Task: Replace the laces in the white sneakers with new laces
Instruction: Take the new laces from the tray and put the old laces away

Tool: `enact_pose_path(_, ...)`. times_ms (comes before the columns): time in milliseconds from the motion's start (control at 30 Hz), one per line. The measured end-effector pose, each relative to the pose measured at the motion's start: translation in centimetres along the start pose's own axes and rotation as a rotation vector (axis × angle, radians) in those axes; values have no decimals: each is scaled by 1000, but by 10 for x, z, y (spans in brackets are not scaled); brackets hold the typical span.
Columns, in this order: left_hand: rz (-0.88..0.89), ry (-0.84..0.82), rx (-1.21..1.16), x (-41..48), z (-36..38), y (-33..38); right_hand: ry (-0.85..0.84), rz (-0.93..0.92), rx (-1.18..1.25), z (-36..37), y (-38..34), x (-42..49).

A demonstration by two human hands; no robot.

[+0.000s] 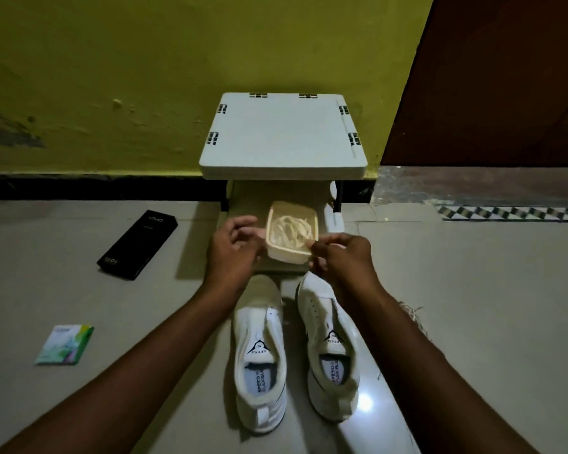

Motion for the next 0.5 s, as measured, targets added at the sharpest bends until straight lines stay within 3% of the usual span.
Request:
enact_pose_path(133, -178, -9, -128, -27, -37, -37, -206, 156, 62, 23, 32, -50)
enact_pose_path(267, -456, -177, -525, -58, -32, -66, -330, 185, -37, 45, 52, -79)
enact_pose_path(367, -573, -238, -690, -74, -27, -69, -383, -13, -325, 51, 46, -82)
enact_pose_path(500, -578, -300, -720, -82, -25, -70, -299, -276, -589, 56, 29, -78)
Point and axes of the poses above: each hand's wrist, its own x-axis towards the middle knuckle, its own z-axis out of the palm, y = z × x, the point moved 9 cm from there along x, towards the middle knuckle, and after that the axes turned 4 degrees about x, right-handed, at the moved point
